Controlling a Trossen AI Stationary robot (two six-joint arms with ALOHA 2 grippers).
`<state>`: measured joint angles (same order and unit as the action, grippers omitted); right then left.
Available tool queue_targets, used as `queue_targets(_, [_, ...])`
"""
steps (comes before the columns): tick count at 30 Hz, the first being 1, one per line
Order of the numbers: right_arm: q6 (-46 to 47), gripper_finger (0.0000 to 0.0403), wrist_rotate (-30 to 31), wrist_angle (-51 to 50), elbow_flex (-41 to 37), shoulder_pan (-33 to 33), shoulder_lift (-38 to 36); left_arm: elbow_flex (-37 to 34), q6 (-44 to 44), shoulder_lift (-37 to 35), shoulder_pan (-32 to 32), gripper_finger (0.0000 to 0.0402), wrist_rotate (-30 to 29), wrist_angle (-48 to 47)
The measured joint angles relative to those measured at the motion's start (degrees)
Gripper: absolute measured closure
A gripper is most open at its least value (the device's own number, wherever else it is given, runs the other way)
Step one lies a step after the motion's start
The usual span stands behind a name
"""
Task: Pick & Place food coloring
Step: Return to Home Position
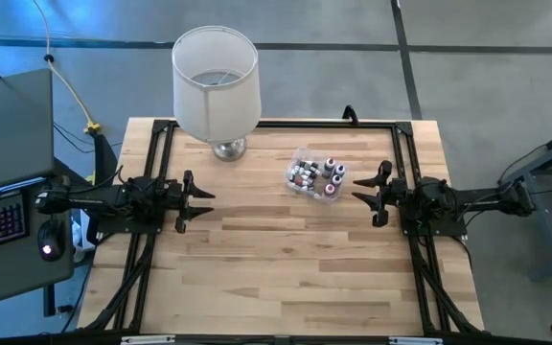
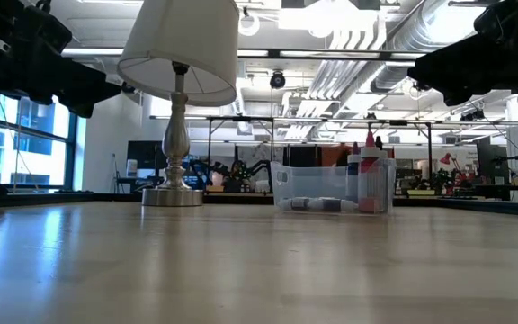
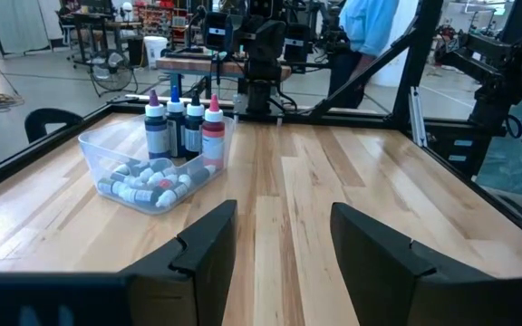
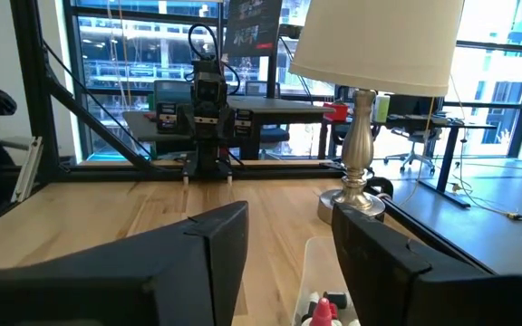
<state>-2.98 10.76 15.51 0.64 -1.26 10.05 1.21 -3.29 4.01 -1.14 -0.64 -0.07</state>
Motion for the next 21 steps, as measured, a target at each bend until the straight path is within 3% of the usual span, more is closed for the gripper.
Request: queue_targets(21, [0.0,0.0244,0.0,0.0,0.0,0.0,0.0,0.0,0.0,0.0,0.0,0.0224,0.0,0.0])
